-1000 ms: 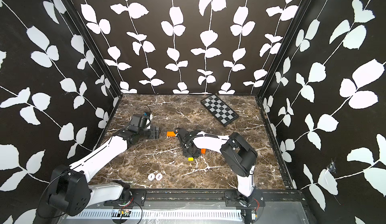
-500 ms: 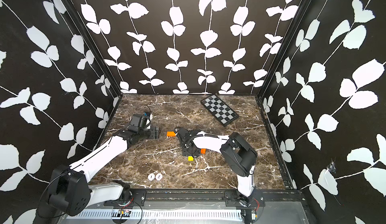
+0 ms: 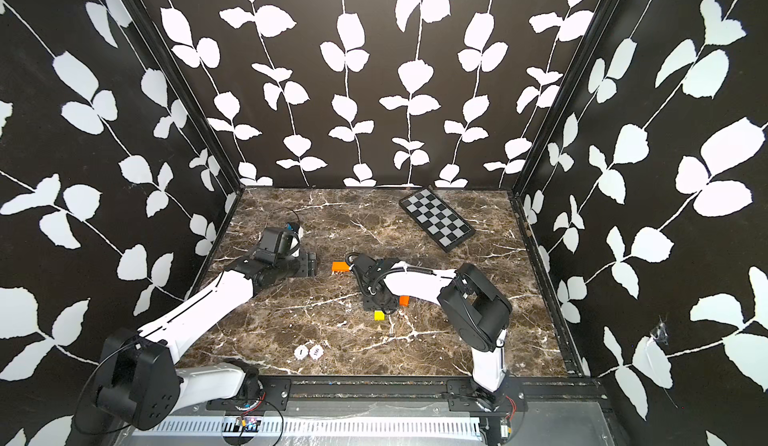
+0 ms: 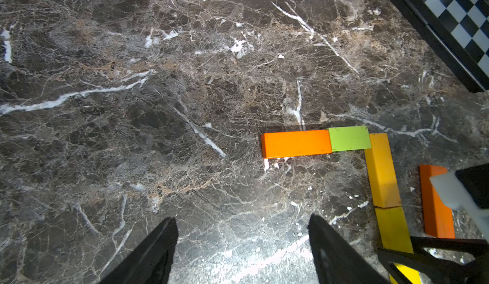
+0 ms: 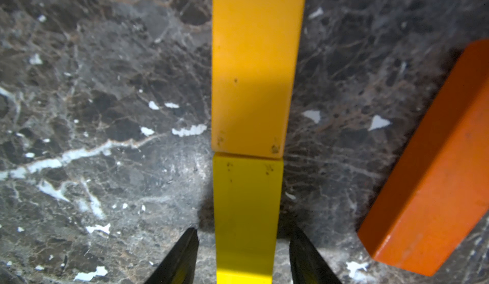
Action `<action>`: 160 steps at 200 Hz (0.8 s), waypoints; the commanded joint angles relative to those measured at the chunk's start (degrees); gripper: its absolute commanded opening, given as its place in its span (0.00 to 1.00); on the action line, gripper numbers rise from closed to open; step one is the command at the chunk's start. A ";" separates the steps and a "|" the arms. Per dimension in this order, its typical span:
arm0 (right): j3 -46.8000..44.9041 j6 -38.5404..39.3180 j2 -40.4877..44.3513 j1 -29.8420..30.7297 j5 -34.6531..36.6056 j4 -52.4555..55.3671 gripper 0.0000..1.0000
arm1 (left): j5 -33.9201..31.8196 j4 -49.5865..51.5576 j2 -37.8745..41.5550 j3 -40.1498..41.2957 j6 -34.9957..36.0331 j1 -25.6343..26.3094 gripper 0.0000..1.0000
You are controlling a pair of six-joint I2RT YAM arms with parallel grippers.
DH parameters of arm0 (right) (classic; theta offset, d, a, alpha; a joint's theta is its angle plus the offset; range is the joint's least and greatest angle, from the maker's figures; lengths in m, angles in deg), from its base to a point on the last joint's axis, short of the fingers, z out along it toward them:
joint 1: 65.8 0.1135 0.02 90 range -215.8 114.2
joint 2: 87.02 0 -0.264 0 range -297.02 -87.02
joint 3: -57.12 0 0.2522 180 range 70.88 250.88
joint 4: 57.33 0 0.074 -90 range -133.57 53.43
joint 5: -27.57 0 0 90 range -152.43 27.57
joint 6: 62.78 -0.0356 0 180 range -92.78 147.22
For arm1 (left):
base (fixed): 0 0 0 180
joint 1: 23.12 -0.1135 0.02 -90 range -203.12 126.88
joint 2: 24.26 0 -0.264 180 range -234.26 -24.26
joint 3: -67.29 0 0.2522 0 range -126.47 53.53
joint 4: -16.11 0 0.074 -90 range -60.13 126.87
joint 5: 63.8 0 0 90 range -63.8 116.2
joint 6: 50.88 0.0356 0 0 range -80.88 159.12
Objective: Assemble the number 7 with building blocks
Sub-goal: Assemble the building block at the center of the board.
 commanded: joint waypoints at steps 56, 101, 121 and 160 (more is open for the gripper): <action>-0.46 -0.74 4.34 -0.38 4.37 0.50 0.55 | -0.76 -0.05 1.99 1.07 0.82 -0.05 0.82; 1.27 2.22 9.97 -0.35 11.56 3.31 0.59 | -0.85 -0.14 2.30 1.12 1.09 -0.05 0.88; 0.34 2.98 13.78 -1.10 16.62 5.08 0.72 | -0.58 -0.40 2.57 1.29 1.47 -0.10 0.89; -7.49 3.24 20.77 -7.56 16.11 5.23 0.99 | 0.16 -1.21 2.89 1.59 1.83 -0.05 0.89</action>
